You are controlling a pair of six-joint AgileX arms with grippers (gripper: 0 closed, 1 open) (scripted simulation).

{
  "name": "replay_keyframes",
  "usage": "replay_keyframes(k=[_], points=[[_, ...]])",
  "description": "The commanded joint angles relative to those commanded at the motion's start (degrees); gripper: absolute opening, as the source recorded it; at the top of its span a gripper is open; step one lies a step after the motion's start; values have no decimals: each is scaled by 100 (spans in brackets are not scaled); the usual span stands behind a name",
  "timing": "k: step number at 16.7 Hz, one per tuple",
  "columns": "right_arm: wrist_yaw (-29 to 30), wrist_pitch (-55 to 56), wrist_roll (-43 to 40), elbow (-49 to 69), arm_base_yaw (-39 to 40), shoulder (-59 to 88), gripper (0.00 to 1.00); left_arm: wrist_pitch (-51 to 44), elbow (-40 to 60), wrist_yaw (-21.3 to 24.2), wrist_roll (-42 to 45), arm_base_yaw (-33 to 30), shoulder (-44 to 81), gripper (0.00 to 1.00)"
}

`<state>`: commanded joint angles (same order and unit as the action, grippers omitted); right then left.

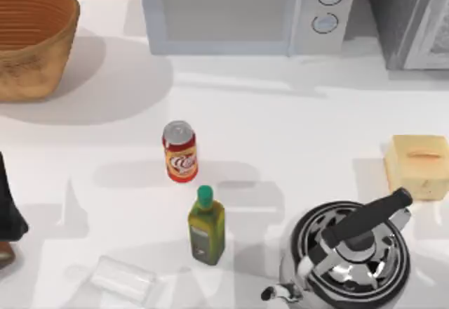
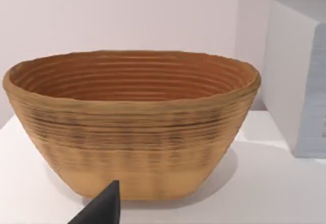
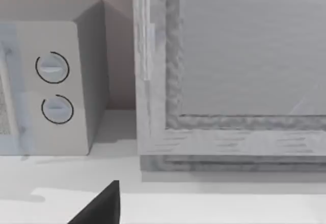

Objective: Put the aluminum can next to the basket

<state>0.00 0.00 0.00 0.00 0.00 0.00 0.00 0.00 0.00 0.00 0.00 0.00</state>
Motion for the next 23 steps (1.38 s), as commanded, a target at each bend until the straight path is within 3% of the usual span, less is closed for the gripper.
replay_keyframes(k=[4,8,23], points=[[0,0,0,0,0,0,100,-139,169,0,107,14,175,100],[0,0,0,0,0,0,100,-922,1168,1,703,91,1251,100],[0,0,0,0,0,0,100,-5897,7717,7,4501,584,9354,100]])
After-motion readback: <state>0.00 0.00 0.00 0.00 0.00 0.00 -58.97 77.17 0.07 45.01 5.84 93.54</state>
